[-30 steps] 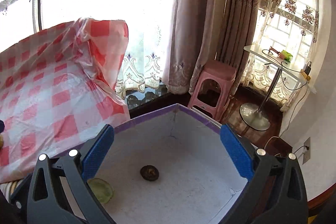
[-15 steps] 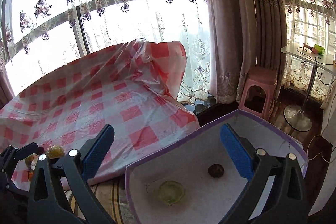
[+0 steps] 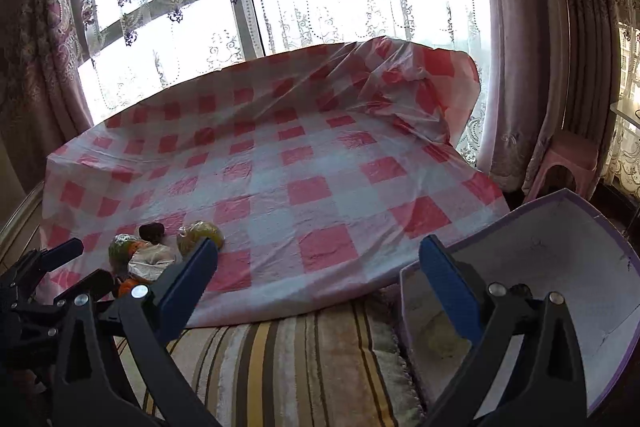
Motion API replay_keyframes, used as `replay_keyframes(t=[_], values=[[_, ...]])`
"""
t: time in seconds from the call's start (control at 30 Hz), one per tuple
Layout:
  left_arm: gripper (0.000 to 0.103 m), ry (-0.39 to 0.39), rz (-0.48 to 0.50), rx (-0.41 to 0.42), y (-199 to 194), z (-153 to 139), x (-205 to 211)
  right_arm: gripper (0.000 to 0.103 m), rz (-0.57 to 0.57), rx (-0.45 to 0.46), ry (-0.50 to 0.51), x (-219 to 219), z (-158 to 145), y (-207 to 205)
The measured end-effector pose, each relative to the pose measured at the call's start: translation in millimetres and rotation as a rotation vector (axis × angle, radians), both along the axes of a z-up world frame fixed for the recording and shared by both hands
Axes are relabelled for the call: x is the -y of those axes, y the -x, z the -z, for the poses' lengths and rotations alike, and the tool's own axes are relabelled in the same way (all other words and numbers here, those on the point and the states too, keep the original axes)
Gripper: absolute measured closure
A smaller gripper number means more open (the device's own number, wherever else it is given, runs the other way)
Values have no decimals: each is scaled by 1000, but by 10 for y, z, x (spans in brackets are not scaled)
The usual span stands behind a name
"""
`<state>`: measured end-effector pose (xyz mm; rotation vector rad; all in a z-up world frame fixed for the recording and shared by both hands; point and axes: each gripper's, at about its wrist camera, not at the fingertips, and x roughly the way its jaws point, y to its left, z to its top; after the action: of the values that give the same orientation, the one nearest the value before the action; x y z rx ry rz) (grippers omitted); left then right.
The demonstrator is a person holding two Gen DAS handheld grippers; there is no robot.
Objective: Organize fruits
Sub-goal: 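Move both grippers back over the fruits on the checked sheet, then grasp the large orange with the right gripper while the left grasps the dark fruit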
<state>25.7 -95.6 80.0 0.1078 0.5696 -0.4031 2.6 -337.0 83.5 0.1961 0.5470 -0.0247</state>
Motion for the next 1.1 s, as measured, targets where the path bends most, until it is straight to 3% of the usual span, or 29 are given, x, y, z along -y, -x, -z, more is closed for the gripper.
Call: replay_keyframes(t=[0.47, 0.9, 1.1], values=[[17, 45, -89, -128, -33, 229, -560, 2, -260, -101, 72, -813, 220, -122], [41, 42, -186, -310, -317, 552, -834, 2, -434, -216, 177, -1346, 468, -343], [48, 12, -170, -354, -400, 647, -806, 6, -473, -245, 208, -1545, 556, -436]])
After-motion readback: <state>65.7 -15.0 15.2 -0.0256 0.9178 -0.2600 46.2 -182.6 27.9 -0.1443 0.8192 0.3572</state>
